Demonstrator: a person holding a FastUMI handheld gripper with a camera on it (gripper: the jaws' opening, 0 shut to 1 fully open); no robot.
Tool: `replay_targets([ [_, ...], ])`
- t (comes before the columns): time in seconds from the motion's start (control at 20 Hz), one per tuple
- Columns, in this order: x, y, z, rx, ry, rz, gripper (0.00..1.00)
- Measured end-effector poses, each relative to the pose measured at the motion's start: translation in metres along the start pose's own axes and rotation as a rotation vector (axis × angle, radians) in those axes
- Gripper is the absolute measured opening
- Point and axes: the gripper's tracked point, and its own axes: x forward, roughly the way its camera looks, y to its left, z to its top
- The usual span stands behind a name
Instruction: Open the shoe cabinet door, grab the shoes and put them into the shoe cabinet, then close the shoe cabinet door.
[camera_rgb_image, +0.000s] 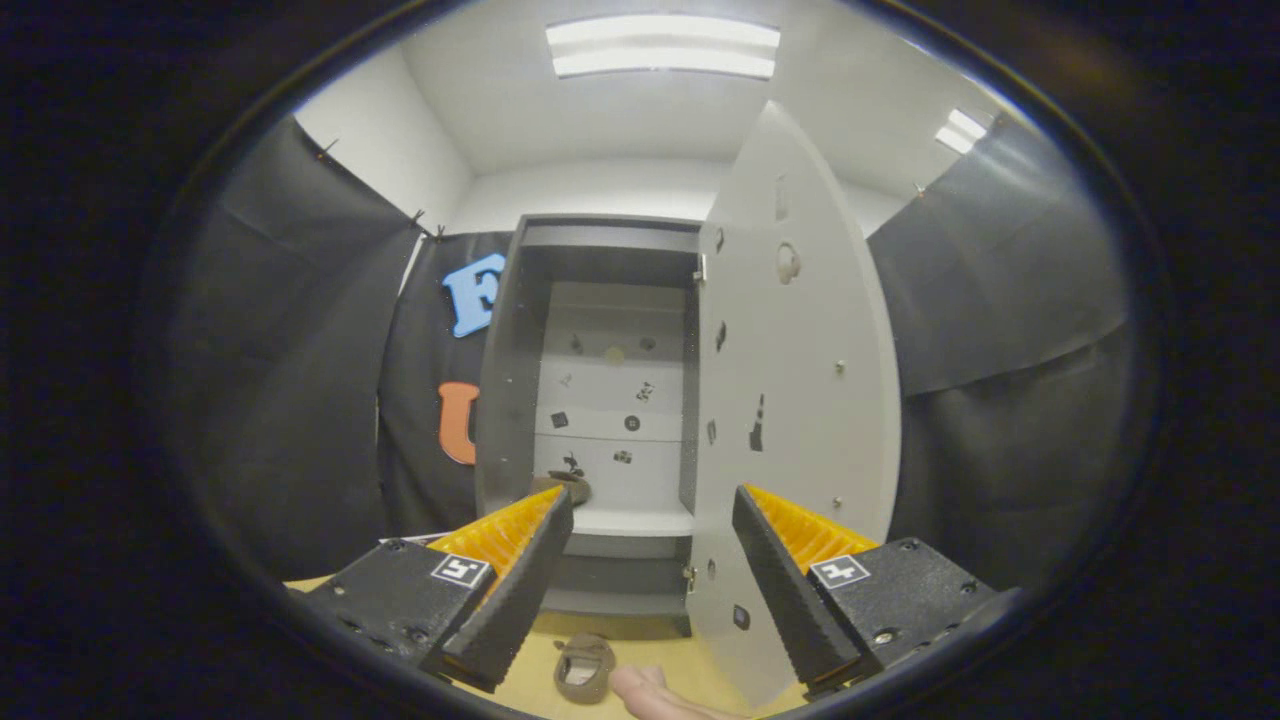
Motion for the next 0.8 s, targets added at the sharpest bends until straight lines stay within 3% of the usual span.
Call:
replay_targets([
  [0.3,0.034,0.039,-0.067,-0.004,0.027,-0.042,1.0],
  [0.55,0.069,0.076,-0.155,0.022,0.144,-0.004,1.0],
  [0.8,0.093,0.096,-0.254,0.079,0.261,-0.021,1.0],
])
